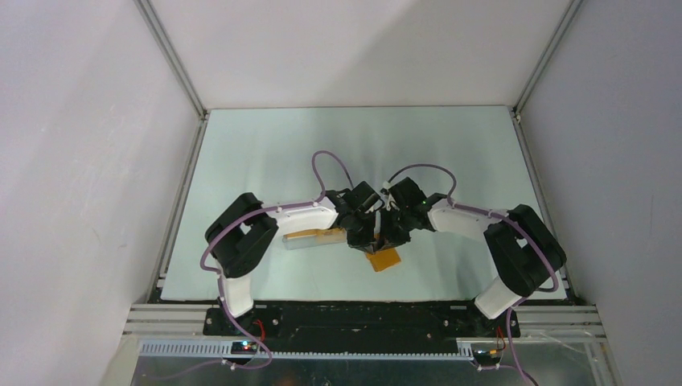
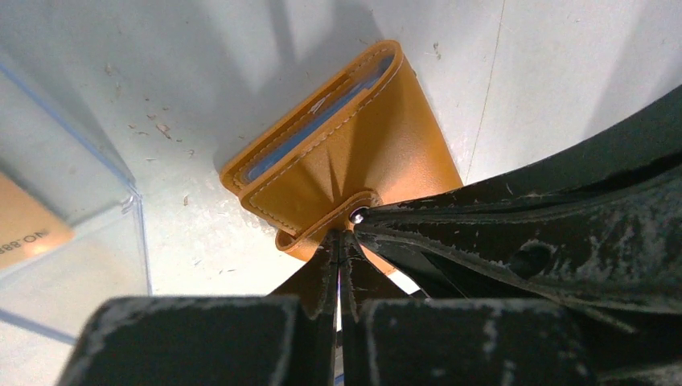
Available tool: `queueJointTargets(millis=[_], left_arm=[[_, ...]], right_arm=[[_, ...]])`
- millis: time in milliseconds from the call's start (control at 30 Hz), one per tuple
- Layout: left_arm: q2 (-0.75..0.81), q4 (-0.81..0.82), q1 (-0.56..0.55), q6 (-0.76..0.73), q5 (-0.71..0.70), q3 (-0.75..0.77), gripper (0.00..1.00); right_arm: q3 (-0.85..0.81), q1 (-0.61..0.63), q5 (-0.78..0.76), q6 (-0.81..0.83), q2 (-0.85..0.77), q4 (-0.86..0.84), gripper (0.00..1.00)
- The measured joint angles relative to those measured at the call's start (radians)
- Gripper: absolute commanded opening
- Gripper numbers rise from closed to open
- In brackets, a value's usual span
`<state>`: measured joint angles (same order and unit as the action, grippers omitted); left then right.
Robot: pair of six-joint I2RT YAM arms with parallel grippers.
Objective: Put the credit cards into the card holder
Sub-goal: Close the card holder at the center of the board.
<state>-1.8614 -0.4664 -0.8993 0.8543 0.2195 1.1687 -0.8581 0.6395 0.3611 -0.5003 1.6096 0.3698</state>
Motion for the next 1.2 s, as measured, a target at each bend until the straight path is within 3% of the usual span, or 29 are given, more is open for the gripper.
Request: queueJointTargets(millis=[133, 300, 400, 733, 900, 1200], left_arm=[[0.0, 0.0, -0.002, -0.002, -0.003, 0.001, 0.0], [0.0, 0.0, -0.007, -0.016, -0.007, 0.004, 0.0], [-0.001, 0.001, -0.01, -0.024, -0.01, 0.006, 0.0], [-0.009, 0.021, -0.026, -0.037, -0.026, 0.017, 0.0], [-0.009, 0.022, -0.027, -0.046, -0.026, 0.018, 0.0], [-0.009, 0.016, -0.032, -0.069, -0.026, 0.023, 0.0]], right_arm=[[0.031, -0.036, 0.056, -0.004, -0.015, -0.039, 0.03], [0.065, -0.11, 0.148, -0.023, -0.057, -0.037, 0.15], [0.067, -0.148, 0.196, -0.038, -0.108, -0.042, 0.15], [0.067, -0.168, 0.213, -0.034, -0.117, -0.008, 0.0], [0.067, -0.156, 0.148, -0.015, -0.029, 0.04, 0.0], [0.046, -0.135, 0.163, -0.015, 0.02, 0.041, 0.0]])
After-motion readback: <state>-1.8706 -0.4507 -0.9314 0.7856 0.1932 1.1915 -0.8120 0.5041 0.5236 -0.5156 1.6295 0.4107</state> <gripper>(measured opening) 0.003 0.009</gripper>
